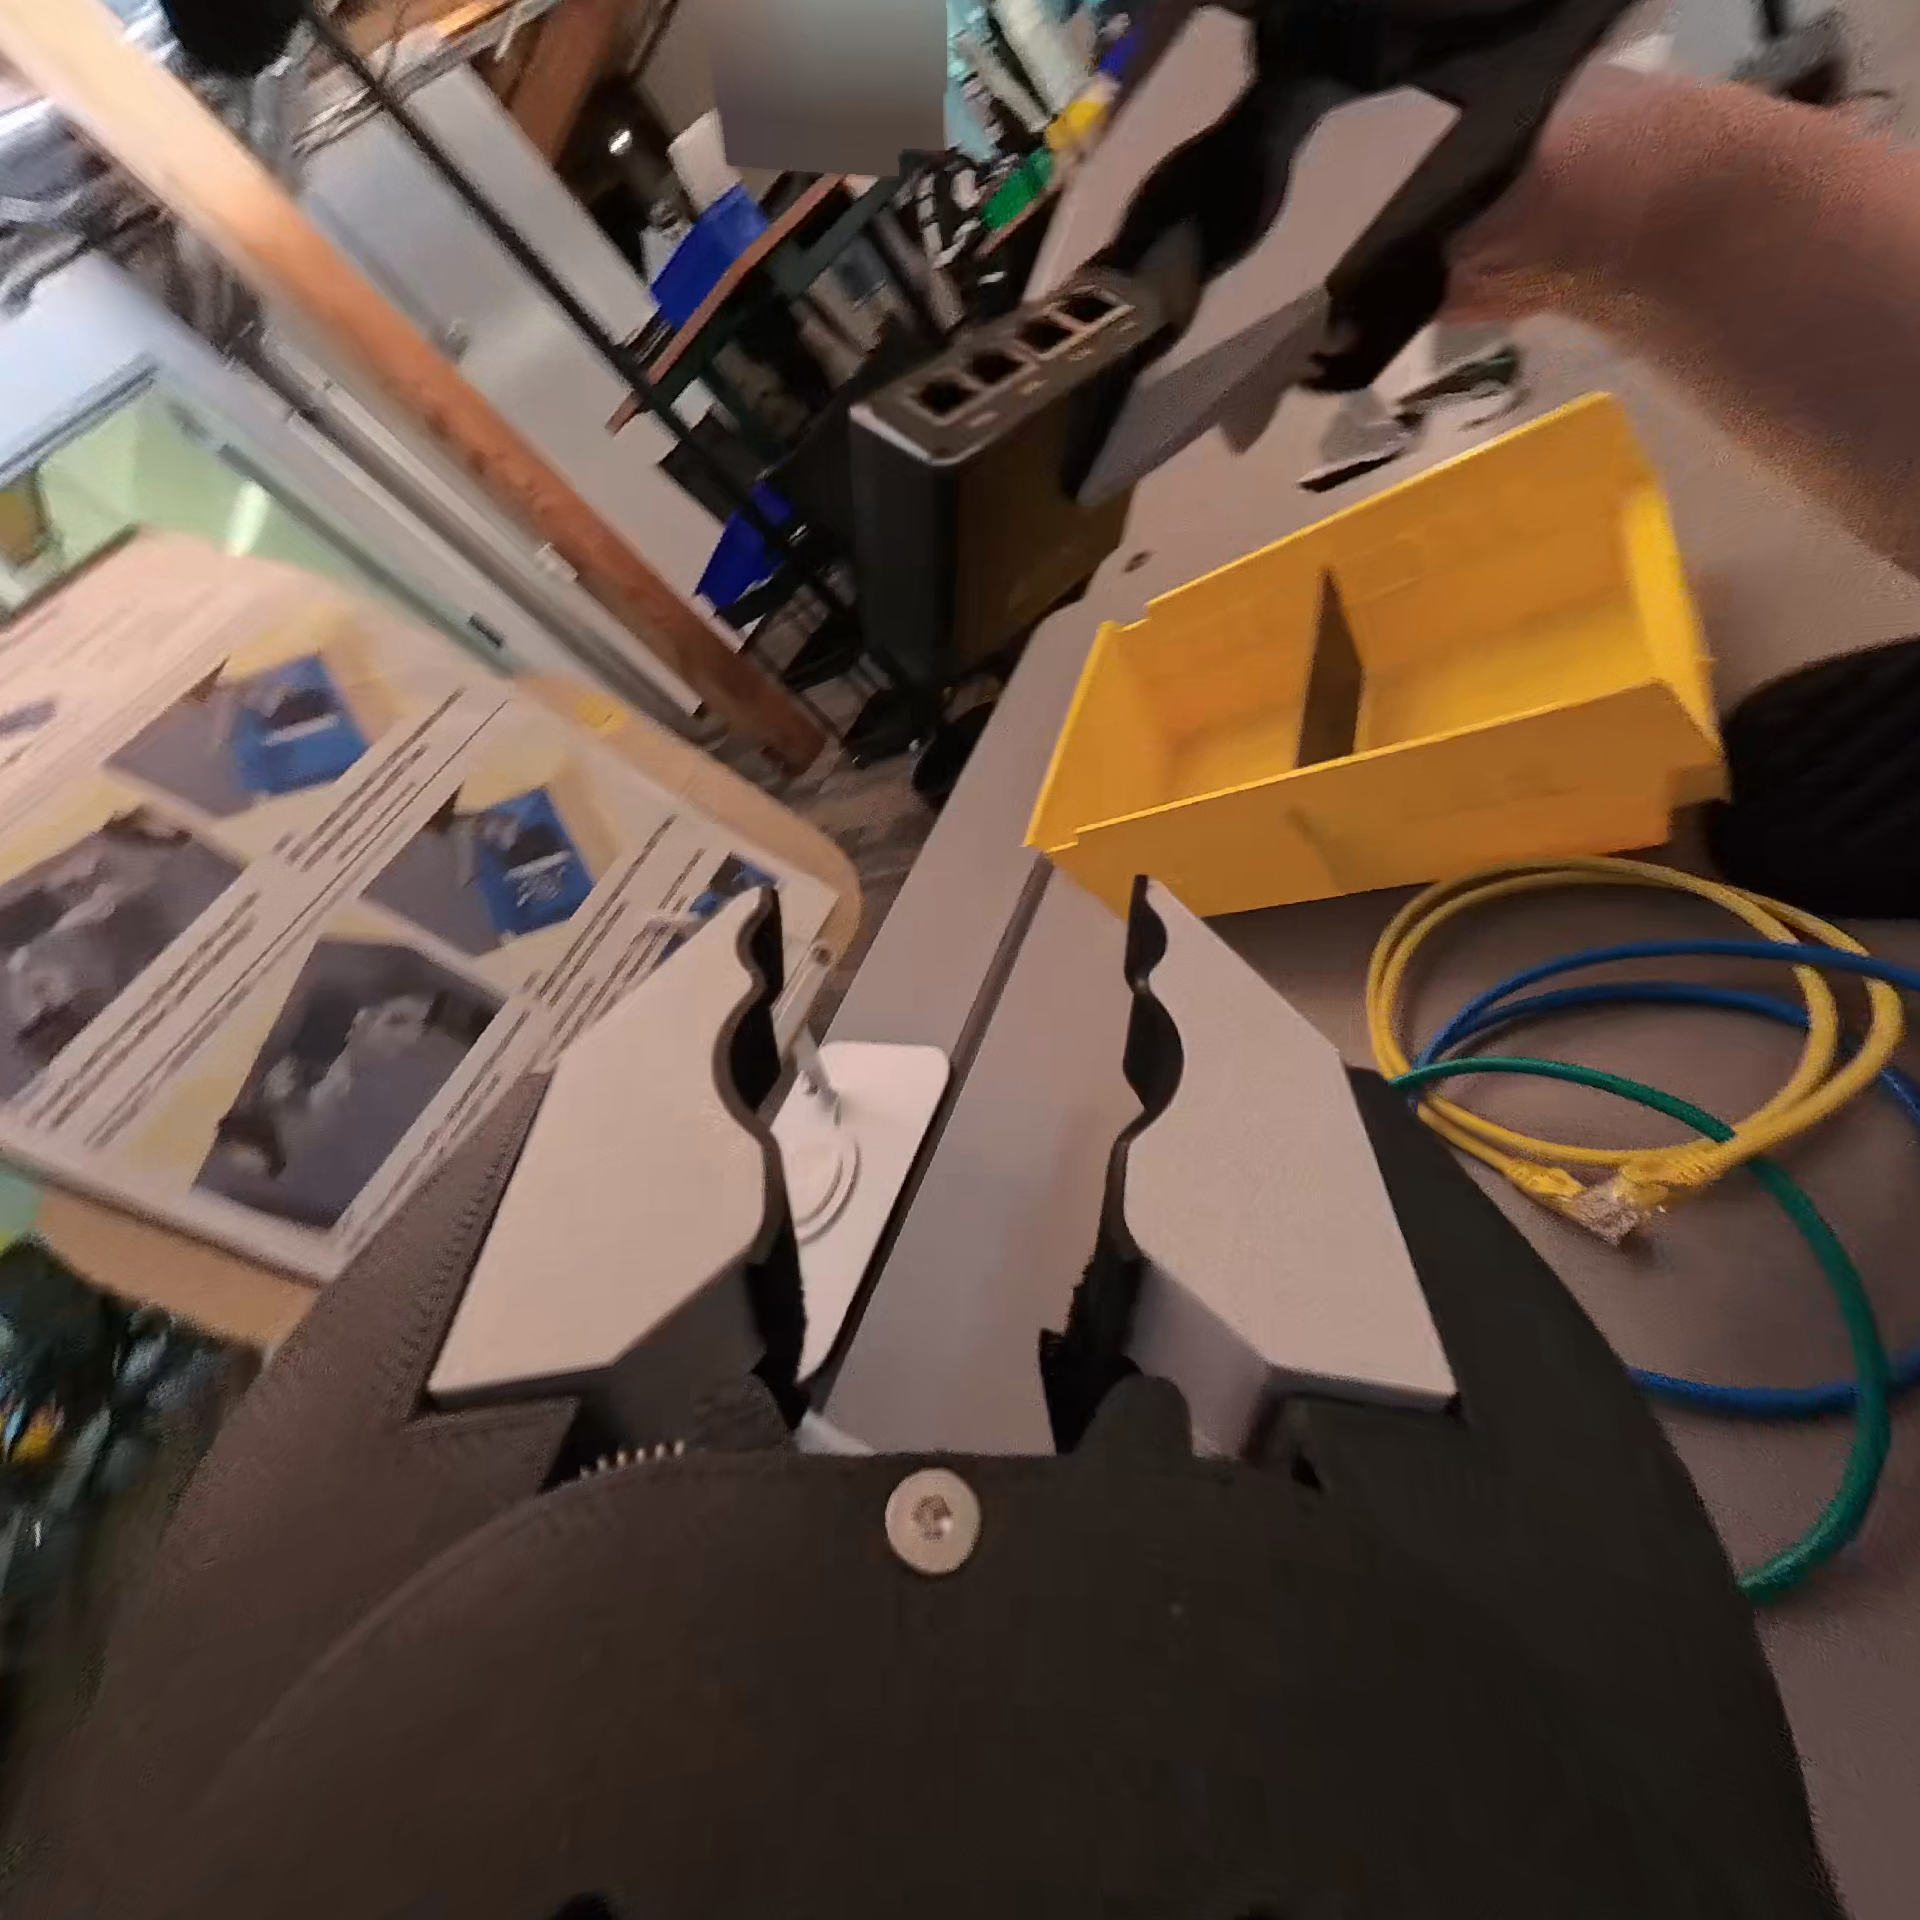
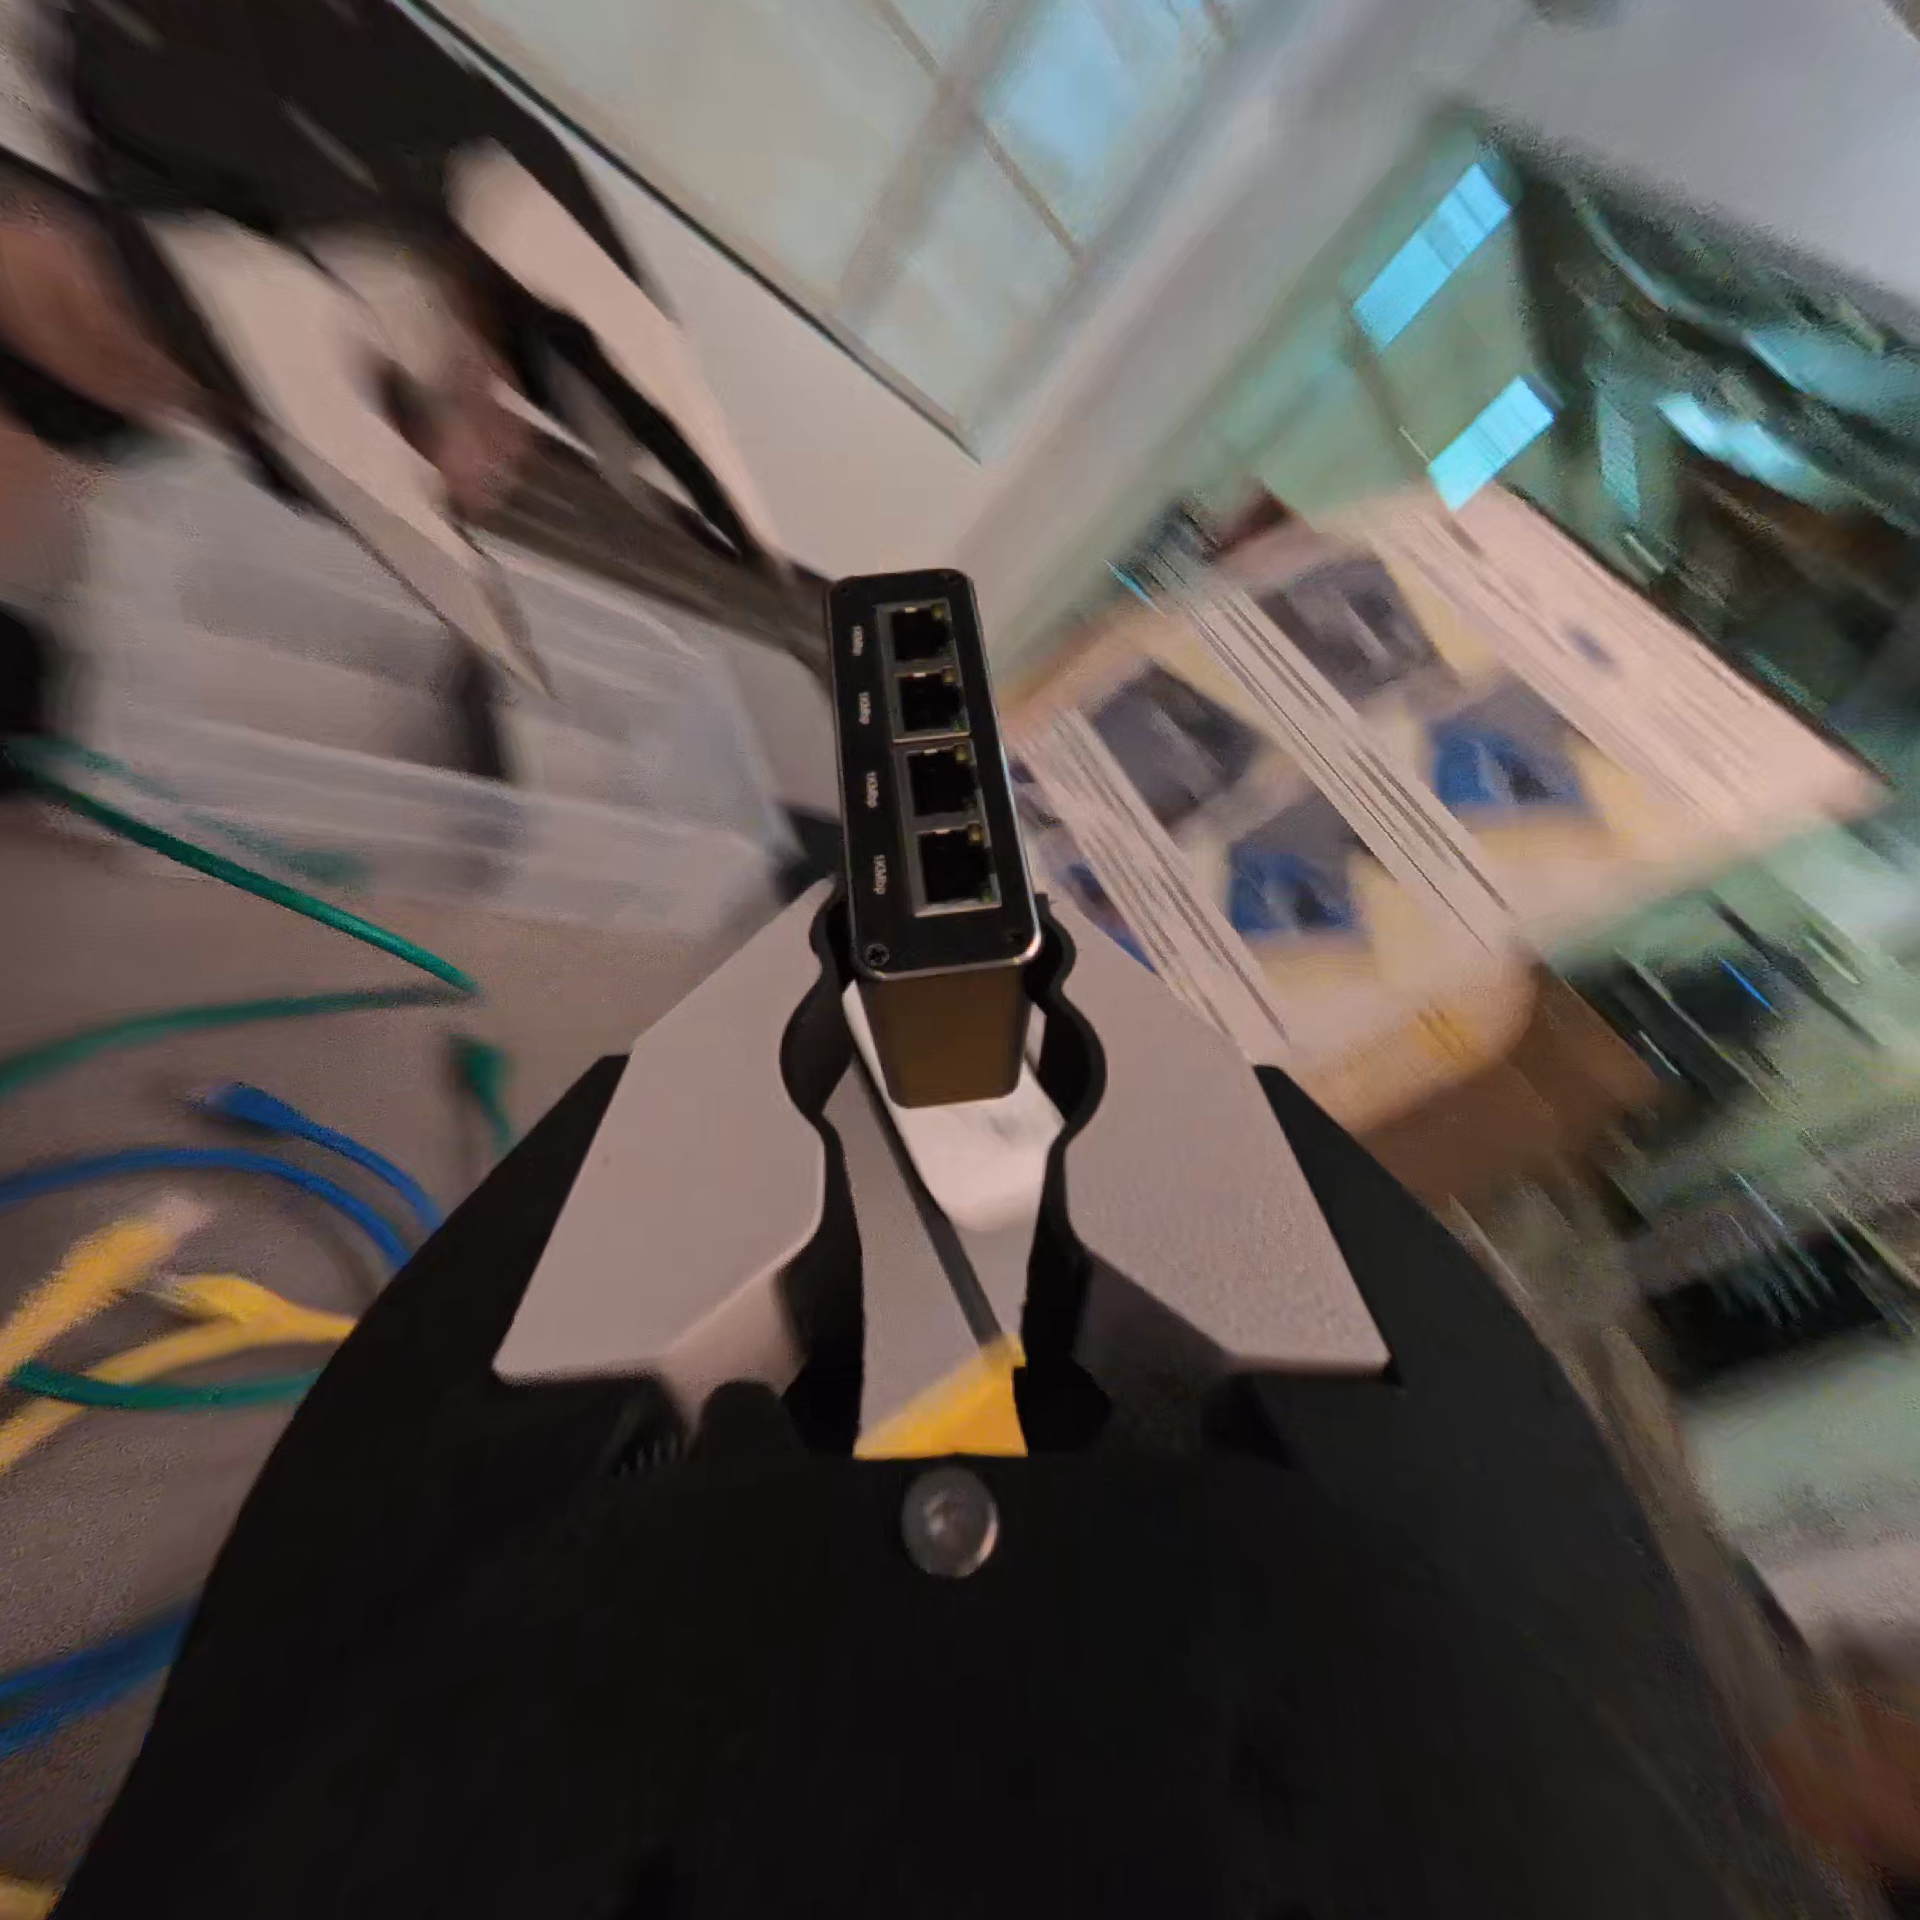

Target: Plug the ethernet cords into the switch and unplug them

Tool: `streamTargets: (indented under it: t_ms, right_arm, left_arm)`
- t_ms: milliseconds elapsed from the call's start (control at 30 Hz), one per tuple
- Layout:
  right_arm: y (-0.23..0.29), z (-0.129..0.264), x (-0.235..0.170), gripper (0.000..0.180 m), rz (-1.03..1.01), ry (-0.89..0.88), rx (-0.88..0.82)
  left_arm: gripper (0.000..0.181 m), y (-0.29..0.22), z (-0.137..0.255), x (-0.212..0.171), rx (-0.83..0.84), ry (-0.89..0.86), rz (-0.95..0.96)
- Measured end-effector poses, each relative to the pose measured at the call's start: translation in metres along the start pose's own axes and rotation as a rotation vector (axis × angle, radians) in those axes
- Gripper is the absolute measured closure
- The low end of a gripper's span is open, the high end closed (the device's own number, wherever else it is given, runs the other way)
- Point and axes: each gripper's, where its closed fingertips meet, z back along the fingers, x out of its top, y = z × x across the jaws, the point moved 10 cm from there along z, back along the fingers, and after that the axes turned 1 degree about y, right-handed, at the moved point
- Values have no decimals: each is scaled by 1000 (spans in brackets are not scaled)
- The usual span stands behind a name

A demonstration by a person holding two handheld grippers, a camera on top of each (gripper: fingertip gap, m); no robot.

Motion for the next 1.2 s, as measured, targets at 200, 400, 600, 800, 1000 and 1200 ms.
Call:
streamTargets:
  t_ms: [200, 400, 600, 800, 1000, 1200]
  right_arm:
    - [-54, 26, -136, 147, -157, 778, -266]
    - [-42, 14, -209, 148, -416, 1138, -80]
    - [-42, 12, -234, 147, -497, 1429, -212]
    - [-37, -13, -240, 146, -484, 1397, -223]
    - [-34, -29, -247, 137, -592, 1229, -182]
    - [-61, -1, -191, 125, -1120, 570, 26]
  left_arm:
    - [116, 26, 9, -13, 95, 114, 169]
    - [119, 22, 8, -13, 103, 189, 149]
    - [120, 21, 7, -15, 98, 236, 163]
    - [120, 25, 6, -19, 121, 273, 195]
    - [120, 25, 5, -20, 116, 281, 198]
    - [120, 27, 5, -21, 110, 273, 213]
